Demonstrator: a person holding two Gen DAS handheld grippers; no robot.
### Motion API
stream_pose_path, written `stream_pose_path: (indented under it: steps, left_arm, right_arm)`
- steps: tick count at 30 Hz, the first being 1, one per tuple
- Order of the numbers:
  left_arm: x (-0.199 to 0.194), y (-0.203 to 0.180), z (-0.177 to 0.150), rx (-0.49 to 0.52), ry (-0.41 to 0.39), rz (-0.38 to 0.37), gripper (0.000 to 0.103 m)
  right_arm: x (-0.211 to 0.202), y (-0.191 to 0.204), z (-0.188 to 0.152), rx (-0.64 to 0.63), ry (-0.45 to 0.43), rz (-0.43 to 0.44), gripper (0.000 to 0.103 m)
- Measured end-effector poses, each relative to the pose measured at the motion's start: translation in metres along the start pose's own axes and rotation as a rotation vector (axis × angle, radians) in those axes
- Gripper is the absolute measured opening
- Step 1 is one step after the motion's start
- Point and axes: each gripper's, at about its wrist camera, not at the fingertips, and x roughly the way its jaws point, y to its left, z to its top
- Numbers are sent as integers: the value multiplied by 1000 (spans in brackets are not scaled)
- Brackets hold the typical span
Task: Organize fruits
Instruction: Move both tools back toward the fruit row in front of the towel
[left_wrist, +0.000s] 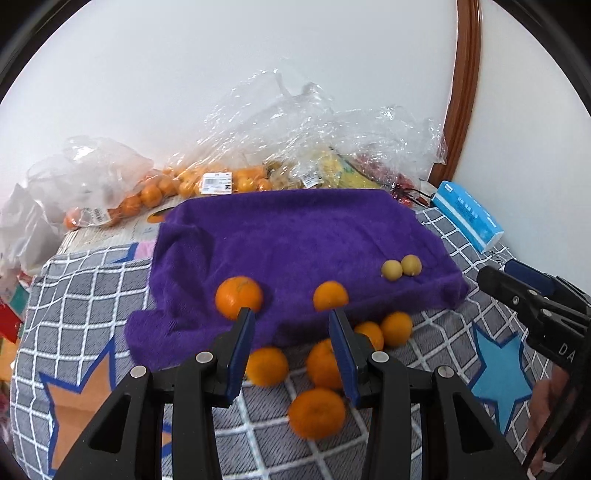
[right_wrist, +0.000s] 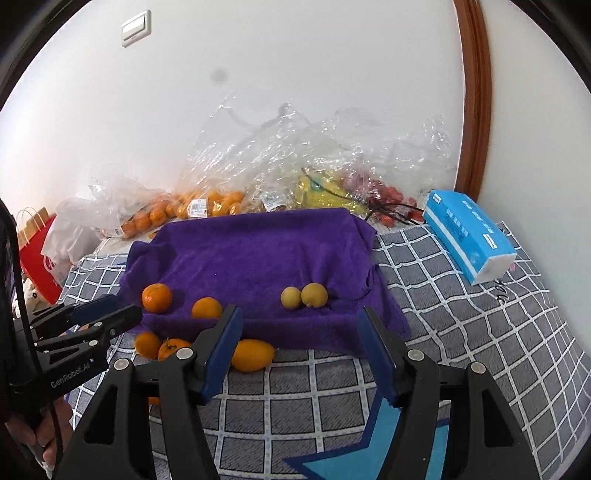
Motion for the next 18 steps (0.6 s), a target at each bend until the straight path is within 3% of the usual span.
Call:
stream_pose_path:
  steps: [12, 18]
  left_arm:
    - [-31, 11, -26, -56, -22, 9, 40]
    - [-38, 20, -35, -80, 9, -15, 40]
  right_arm:
    - [-23, 13, -16, -8, 31, 70, 64]
    - [-28, 17, -22, -18, 27, 87, 64]
